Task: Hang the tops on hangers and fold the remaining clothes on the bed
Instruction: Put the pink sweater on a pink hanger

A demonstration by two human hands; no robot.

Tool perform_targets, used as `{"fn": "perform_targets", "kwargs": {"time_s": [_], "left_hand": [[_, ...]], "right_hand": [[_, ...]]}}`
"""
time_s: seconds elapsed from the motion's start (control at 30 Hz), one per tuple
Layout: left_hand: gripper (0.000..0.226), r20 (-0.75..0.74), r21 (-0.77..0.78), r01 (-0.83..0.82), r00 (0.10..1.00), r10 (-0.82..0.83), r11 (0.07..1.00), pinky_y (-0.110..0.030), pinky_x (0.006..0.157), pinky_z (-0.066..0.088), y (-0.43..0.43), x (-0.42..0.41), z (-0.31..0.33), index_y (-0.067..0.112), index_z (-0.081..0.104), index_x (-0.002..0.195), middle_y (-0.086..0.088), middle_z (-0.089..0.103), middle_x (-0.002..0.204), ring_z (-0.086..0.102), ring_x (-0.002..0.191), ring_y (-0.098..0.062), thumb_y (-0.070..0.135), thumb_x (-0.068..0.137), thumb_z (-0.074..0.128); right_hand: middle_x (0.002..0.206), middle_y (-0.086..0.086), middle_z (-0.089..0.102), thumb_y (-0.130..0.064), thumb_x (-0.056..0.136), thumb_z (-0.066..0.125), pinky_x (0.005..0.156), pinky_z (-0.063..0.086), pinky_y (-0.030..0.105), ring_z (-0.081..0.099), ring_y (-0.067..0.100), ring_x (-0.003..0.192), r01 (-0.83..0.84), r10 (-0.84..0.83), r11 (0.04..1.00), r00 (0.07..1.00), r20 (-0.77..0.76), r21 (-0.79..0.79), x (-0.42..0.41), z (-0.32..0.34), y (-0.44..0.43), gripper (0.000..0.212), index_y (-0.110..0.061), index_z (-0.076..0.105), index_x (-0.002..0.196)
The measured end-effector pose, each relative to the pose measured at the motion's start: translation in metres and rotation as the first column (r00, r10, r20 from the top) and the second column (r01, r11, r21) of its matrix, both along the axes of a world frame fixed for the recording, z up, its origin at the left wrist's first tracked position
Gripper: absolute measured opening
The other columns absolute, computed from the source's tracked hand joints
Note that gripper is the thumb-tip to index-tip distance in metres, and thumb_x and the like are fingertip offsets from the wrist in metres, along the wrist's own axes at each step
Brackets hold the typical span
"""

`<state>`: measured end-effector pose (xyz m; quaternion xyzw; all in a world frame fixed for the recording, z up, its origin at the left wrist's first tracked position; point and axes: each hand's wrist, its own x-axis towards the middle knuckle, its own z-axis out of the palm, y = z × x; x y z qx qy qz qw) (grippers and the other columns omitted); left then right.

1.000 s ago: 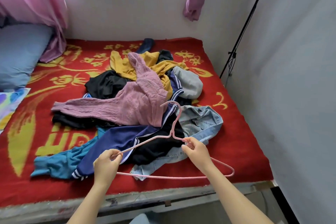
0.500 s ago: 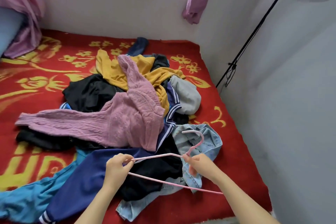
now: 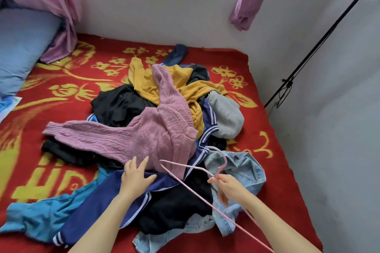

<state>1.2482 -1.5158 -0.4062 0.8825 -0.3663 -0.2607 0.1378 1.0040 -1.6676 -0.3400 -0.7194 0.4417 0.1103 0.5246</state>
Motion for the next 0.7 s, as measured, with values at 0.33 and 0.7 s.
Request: {"fn": "perform_targets", "kwargs": {"time_s": [0.33, 0.7], "left_hand": [[0.045, -0.066, -0.012, -0.366, 0.929, 0.365, 0.93, -0.04, 0.108, 0.025, 0.048, 0.017, -0.021, 0.01, 0.052, 0.132, -0.018, 0.042, 0.141, 0.031, 0.133, -0.033, 0.023, 0.089, 0.06], [0.033, -0.146, 0.001, -0.524, 0.843, 0.518, 0.852, -0.037, 0.096, 0.037, 0.046, 0.038, -0.034, 0.005, 0.059, 0.121, -0.016, 0.054, 0.125, 0.052, 0.114, -0.031, 0.013, 0.089, 0.06]], "right_hand": [[0.038, 0.0, 0.05, -0.014, 0.1, 0.037, 0.029, 0.029, 0.014, 0.033, 0.003, 0.024, 0.697, -0.697, 0.706, 0.653, 0.297, 0.123, 0.045, -0.01, -0.092, 0.029, -0.006, 0.054, 0.078], [0.087, 0.01, 0.049, -0.016, 0.087, 0.063, 0.05, 0.049, 0.029, 0.049, 0.025, 0.078, 0.699, -0.711, 0.703, 0.692, 0.123, 0.13, 0.137, -0.102, -0.131, 0.015, -0.014, 0.05, 0.08]]}}
